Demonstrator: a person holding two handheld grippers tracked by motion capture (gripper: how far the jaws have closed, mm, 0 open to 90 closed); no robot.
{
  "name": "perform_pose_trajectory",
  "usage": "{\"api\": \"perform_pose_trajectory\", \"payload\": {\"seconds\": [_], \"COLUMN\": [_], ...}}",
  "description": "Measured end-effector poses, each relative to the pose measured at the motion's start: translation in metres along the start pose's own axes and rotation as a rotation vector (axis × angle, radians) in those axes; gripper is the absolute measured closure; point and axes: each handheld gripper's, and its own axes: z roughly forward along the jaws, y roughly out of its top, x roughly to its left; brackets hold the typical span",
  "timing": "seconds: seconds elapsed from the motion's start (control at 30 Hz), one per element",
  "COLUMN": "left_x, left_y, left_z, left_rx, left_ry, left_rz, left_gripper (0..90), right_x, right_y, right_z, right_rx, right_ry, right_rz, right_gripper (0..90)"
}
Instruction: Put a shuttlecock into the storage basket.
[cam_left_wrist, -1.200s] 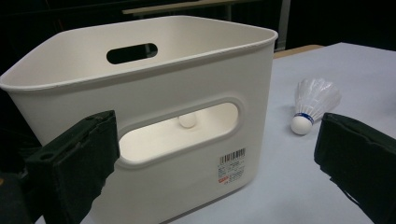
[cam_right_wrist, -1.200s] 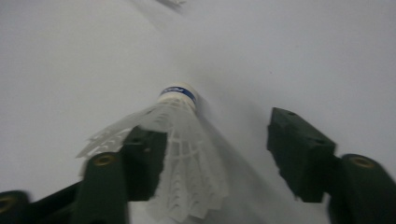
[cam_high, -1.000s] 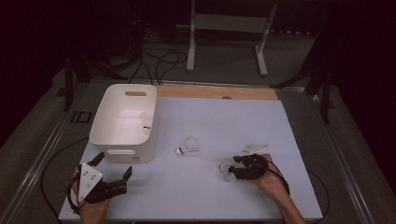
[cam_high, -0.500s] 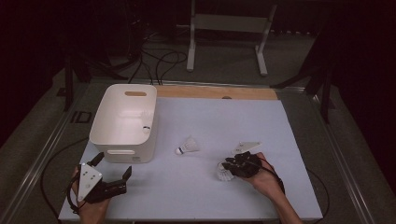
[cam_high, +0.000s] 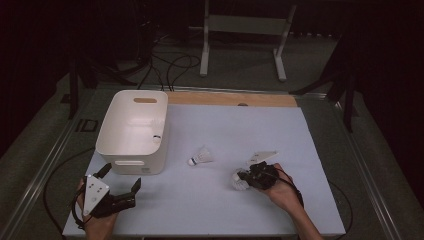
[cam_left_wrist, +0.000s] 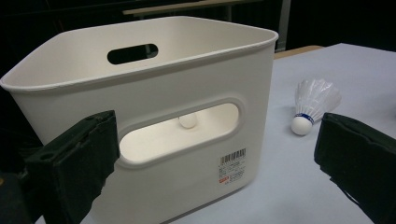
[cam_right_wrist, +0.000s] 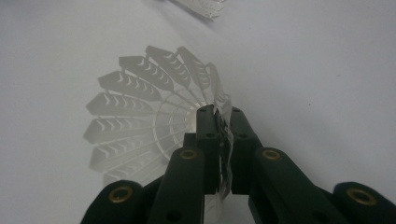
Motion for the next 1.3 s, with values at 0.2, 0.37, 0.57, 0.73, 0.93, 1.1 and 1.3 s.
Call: {"api": "perform_pose_trajectory", "payload": {"seconds": [0.2,0.37,0.57,0.73,0.93,1.1,1.3], "left_x": [0.000,0.000,0.000,0.000,0.000,0.000,0.000], "left_y": [0.000,0.000,0.000,0.000,0.000,0.000,0.000], "left_z": [0.000,0.000,0.001,0.001,0.000,0.000,0.000], "left_rx": [0.000,0.002,0.002,0.000,0.000,0.000,-0.001], "left_ry": [0.000,0.000,0.000,0.000,0.000,0.000,0.001], "left_rz": [0.001,0.003,0.003,0.002,0.001,0.001,0.000], "left_gripper": [0.6,0.6,0.5,0.5,0.6,0.5,0.6], "right_x": [-0.001,-0.001,-0.001,0.000,0.000,0.001,0.002], "right_y": [0.001,0.001,0.005,0.008,0.011,0.013,0.017], "right_z": [-0.002,-0.003,-0.005,-0.007,-0.009,-0.010,-0.010], "right_rx": [-0.009,-0.015,-0.026,-0.036,-0.048,-0.052,-0.060], "right_ry": [0.001,0.003,0.004,0.006,0.006,0.005,0.007], "right_rz": [0.001,0.000,0.001,-0.005,-0.005,-0.008,-0.008], "right_gripper": [86.3,86.2,86.2,86.2,86.2,86.2,86.2]}}
